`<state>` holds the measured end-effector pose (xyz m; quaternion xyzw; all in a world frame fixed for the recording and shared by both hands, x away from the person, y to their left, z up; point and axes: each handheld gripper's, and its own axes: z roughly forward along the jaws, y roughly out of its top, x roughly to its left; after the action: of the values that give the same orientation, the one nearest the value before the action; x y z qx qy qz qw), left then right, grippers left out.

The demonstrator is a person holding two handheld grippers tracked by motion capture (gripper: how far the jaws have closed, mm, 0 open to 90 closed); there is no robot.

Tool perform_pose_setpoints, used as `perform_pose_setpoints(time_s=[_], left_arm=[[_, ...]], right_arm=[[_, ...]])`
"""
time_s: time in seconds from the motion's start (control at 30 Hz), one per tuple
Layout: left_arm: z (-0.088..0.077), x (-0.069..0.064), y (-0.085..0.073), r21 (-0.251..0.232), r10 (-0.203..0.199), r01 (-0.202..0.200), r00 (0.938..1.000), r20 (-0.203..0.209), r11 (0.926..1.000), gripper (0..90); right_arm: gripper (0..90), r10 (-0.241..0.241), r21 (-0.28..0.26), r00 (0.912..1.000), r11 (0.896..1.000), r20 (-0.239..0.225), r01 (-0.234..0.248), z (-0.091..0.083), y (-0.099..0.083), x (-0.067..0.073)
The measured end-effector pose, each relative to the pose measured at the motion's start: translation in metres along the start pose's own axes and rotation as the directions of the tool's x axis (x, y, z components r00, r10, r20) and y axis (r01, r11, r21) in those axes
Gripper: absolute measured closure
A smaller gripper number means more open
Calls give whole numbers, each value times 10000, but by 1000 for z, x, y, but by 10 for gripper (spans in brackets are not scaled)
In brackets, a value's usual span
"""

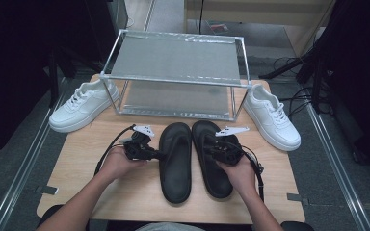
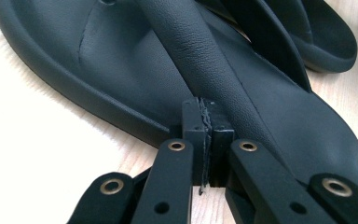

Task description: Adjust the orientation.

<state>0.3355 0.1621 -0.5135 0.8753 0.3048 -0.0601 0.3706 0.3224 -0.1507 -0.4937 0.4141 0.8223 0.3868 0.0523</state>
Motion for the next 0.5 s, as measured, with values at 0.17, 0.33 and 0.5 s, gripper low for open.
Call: perform_pose_setpoints(time_s=[0.17, 0.33, 0.5], left_arm=[[1, -2, 1, 9, -31, 31, 10000, 80, 10000, 897], [5, -6, 2, 73, 59, -61, 9998, 194, 10000, 898], [9, -10, 4, 55, 126, -128, 9995, 278, 9999, 898]], right_arm=[[900, 69, -18, 9999, 10000, -84, -70, 0, 0, -1], [900, 186, -42, 9997, 9998, -168, -187, 0, -1, -1], [900, 165, -6, 9995, 9999, -280, -166, 1, -1, 0]])
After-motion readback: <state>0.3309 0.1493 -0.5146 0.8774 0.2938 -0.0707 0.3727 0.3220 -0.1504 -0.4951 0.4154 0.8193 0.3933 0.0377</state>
